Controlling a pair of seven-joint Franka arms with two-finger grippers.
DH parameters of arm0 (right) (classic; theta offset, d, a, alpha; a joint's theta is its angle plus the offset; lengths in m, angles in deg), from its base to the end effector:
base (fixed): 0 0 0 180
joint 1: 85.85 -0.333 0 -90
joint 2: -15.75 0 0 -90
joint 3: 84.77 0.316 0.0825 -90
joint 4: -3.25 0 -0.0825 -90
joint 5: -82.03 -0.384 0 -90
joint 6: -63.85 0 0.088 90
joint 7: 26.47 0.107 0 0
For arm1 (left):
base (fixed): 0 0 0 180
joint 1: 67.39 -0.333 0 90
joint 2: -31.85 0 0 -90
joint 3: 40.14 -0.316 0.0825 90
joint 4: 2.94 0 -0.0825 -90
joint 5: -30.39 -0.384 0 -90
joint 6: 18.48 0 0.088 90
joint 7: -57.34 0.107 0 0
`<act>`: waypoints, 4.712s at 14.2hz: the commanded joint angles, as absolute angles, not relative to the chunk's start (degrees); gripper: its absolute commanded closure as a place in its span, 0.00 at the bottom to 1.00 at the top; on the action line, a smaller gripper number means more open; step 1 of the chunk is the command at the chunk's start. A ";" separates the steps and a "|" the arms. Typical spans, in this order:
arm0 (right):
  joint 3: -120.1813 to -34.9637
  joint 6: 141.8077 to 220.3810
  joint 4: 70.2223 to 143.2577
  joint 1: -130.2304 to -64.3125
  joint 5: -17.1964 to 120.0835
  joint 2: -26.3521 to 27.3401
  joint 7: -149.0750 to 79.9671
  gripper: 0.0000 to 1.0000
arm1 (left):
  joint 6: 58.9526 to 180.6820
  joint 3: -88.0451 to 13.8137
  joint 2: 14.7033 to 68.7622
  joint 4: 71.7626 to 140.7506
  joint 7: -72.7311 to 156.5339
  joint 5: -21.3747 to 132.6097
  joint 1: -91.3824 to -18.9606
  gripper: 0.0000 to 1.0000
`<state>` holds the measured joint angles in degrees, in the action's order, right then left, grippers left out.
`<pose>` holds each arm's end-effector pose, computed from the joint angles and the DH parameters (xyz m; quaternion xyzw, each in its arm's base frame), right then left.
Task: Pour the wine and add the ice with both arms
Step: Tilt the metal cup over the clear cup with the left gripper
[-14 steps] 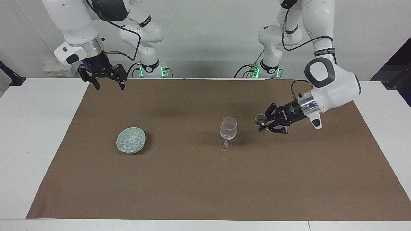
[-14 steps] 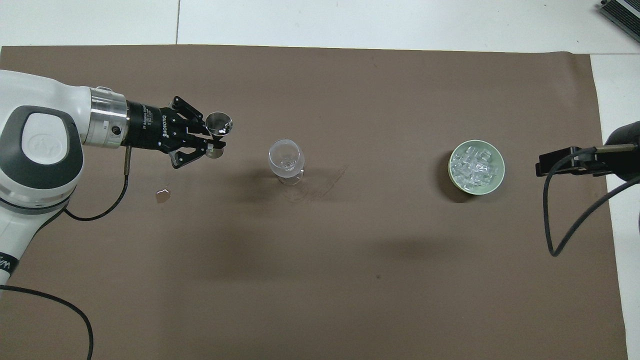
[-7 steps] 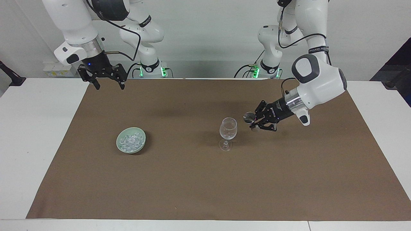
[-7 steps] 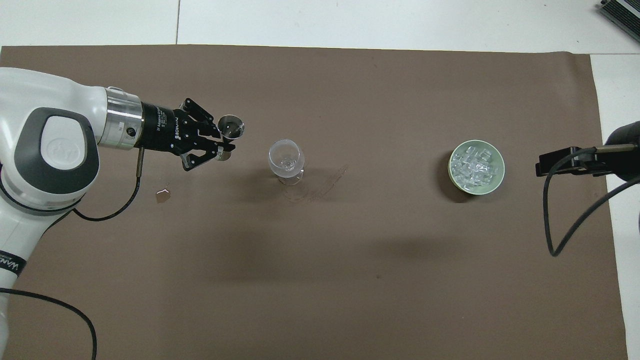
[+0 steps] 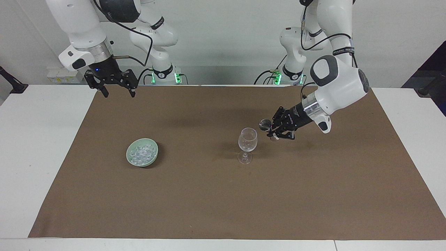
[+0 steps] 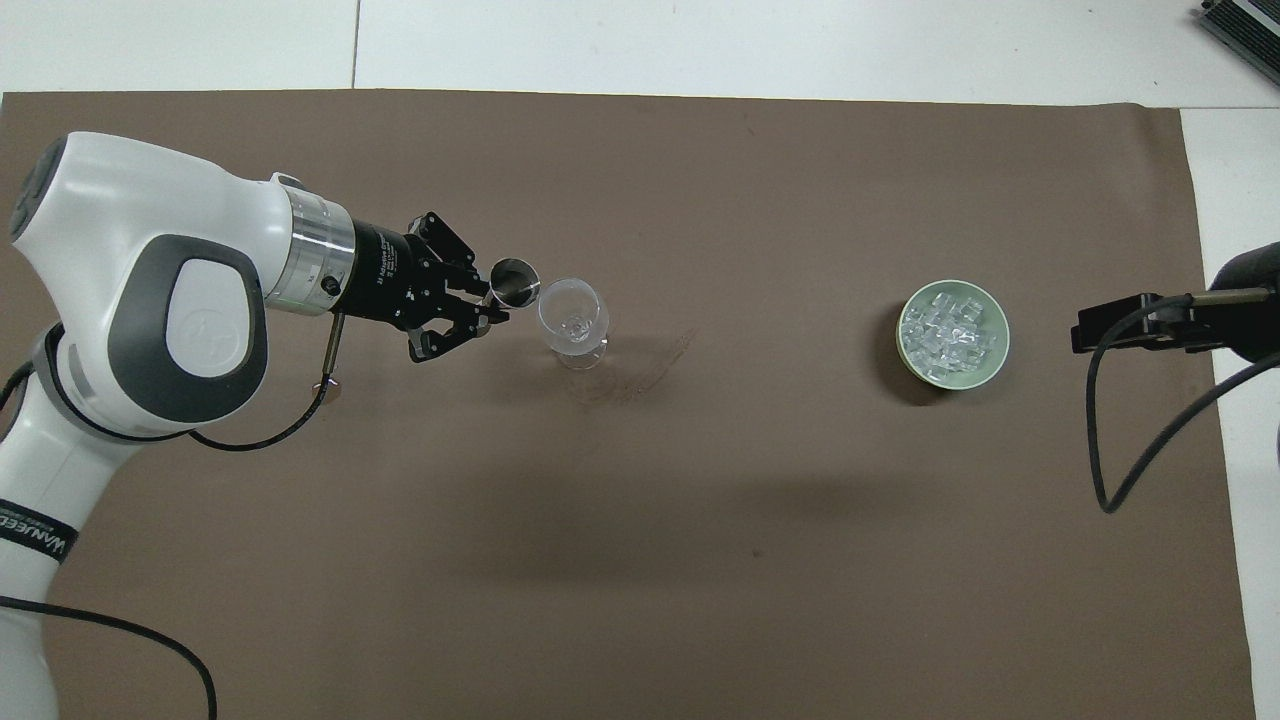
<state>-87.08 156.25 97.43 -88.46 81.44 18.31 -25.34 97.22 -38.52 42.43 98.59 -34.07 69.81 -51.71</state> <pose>0.5439 0.0034 0.6182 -0.9999 0.0074 -0.0067 0.0061 0.5865 -0.2203 0.4716 0.6677 0.6758 -0.2355 0.2049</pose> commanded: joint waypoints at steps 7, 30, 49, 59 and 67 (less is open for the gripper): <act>-86.97 156.13 97.47 -87.96 80.36 18.65 -24.53 0.00 | 100.96 -39.18 41.60 97.88 -37.31 58.00 -46.65 1.00; -86.88 156.13 97.47 -87.96 80.36 18.56 -24.53 0.00 | 109.14 -39.00 41.87 98.48 -42.50 37.25 -41.46 1.00; -86.88 156.13 97.47 -87.96 80.36 18.65 -24.53 0.00 | 109.58 -39.00 42.04 98.75 -42.94 25.92 -39.35 1.00; -86.88 156.13 97.47 -87.96 80.36 18.65 -24.53 0.00 | 110.46 -39.00 42.39 97.96 -43.46 21.69 -38.21 1.00; -86.88 156.13 97.47 -87.96 80.36 18.56 -24.53 0.00 | 111.16 -39.00 42.39 97.96 -43.38 17.39 -37.07 1.00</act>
<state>-87.08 156.25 97.43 -88.46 81.44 18.31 -25.34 110.40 -37.97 42.54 97.88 -42.16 19.05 -39.11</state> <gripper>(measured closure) 0.000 0.793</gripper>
